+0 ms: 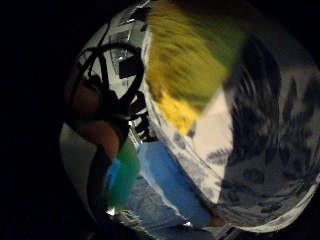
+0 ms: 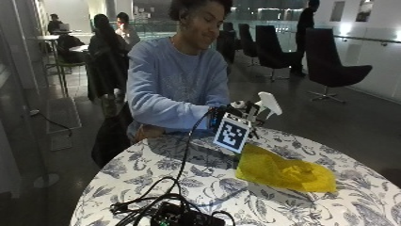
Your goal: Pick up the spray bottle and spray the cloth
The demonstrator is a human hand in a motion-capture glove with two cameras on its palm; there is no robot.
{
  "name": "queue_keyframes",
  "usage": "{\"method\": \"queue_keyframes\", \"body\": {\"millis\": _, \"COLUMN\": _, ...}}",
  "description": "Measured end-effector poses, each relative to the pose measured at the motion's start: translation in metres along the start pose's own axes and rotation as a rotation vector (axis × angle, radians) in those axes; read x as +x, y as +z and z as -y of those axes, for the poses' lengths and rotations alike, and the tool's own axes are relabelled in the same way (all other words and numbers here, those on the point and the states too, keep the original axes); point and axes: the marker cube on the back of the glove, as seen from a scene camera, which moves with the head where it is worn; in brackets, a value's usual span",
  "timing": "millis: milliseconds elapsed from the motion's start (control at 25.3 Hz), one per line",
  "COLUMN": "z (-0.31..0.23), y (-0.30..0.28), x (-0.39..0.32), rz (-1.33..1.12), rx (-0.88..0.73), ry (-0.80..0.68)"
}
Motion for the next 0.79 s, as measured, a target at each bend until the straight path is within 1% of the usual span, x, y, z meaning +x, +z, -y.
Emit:
{"method": "queue_keyframes", "body": {"millis": 118, "z": 0.018, "y": 0.018, "x": -0.02, "rz": -0.048, "rx": -0.019, "ry": -0.174}}
{"method": "queue_keyframes", "body": {"millis": 276, "z": 0.053, "y": 0.06, "x": -0.042, "rz": -0.127, "rx": -0.037, "ry": -0.463}}
{"method": "queue_keyframes", "body": {"millis": 395, "z": 0.082, "y": 0.089, "x": -0.048, "rz": -0.196, "rx": -0.023, "ry": -0.611}}
{"method": "queue_keyframes", "body": {"millis": 473, "z": 0.103, "y": 0.102, "x": -0.047, "rz": -0.22, "rx": 0.004, "ry": -0.66}}
{"method": "queue_keyframes", "body": {"millis": 592, "z": 0.126, "y": 0.112, "x": -0.038, "rz": -0.24, "rx": -0.005, "ry": -0.688}}
{"method": "queue_keyframes", "body": {"millis": 789, "z": 0.137, "y": 0.124, "x": -0.012, "rz": -0.234, "rx": -0.12, "ry": -0.665}}
